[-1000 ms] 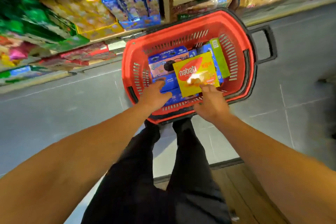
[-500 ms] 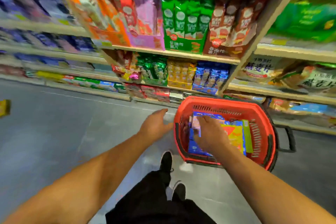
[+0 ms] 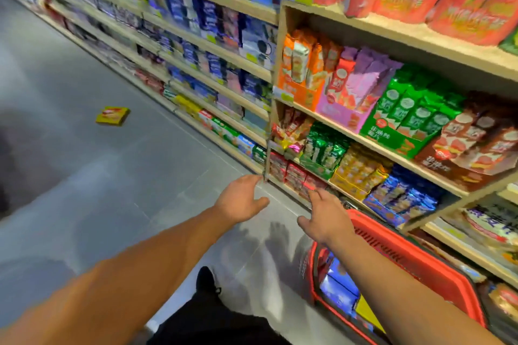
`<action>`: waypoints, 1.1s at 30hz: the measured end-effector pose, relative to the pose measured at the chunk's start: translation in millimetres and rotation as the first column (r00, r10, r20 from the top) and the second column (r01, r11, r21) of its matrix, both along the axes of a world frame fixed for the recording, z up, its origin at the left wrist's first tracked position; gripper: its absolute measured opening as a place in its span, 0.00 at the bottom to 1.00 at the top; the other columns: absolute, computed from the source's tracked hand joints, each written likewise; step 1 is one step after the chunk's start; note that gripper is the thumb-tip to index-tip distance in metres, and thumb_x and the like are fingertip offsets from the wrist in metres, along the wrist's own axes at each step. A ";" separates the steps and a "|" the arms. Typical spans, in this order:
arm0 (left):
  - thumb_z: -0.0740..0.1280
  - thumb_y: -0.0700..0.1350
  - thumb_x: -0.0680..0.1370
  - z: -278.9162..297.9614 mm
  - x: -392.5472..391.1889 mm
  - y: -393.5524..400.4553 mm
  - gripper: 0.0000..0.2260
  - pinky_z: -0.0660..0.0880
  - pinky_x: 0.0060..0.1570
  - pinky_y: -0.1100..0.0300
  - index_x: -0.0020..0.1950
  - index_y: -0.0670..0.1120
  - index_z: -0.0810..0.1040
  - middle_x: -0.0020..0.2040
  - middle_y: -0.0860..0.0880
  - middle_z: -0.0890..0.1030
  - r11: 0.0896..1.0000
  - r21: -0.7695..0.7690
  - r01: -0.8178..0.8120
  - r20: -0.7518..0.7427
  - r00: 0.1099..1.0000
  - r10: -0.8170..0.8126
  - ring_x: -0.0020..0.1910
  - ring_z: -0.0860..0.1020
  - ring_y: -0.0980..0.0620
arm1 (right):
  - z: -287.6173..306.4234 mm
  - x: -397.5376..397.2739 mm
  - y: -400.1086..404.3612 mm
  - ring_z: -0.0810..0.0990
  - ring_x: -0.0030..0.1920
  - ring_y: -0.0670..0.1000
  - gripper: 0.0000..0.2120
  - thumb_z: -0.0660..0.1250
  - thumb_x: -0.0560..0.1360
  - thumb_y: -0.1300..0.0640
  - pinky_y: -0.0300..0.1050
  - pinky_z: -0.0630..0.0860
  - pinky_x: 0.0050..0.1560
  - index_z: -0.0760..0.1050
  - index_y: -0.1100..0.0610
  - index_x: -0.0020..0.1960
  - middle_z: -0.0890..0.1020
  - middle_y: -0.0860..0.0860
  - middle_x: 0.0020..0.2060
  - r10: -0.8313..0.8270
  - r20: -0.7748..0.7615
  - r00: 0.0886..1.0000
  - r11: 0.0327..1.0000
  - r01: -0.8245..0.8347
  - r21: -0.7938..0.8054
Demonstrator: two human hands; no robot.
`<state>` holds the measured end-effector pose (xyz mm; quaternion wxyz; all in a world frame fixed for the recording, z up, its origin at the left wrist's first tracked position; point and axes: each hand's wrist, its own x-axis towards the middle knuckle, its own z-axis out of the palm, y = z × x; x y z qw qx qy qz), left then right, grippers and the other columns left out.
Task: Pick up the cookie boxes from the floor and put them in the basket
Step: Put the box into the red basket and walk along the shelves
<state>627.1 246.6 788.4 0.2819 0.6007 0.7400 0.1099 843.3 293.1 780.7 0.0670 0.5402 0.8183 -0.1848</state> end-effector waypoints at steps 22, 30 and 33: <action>0.67 0.55 0.76 -34.8 -366.4 -20.8 0.30 0.66 0.69 0.54 0.75 0.49 0.63 0.73 0.46 0.68 0.945 -0.105 -0.311 0.032 0.948 0.316 0.71 0.68 0.46 | -18.6 -388.2 59.1 0.61 0.73 0.56 0.36 0.64 0.74 0.43 0.46 0.61 0.71 0.55 0.53 0.78 0.63 0.53 0.74 0.303 0.064 0.951 0.952 -0.299 -0.073; 0.66 0.55 0.76 -68.5 -484.9 -3.9 0.31 0.66 0.69 0.51 0.76 0.48 0.62 0.74 0.45 0.67 0.850 -0.189 -0.491 -0.016 0.867 0.497 0.70 0.68 0.44 | -55.7 -535.6 120.7 0.65 0.71 0.57 0.36 0.66 0.72 0.43 0.48 0.63 0.70 0.60 0.54 0.75 0.66 0.54 0.72 0.478 0.061 0.876 0.874 -0.468 -0.133; 0.66 0.55 0.76 -76.7 -535.7 18.0 0.30 0.67 0.67 0.50 0.75 0.47 0.62 0.73 0.45 0.67 0.798 -0.216 -0.562 -0.048 0.823 0.567 0.69 0.68 0.43 | -70.6 -598.9 160.0 0.69 0.68 0.57 0.34 0.67 0.71 0.44 0.49 0.68 0.65 0.62 0.54 0.73 0.69 0.54 0.69 0.529 0.033 0.848 0.841 -0.519 -0.153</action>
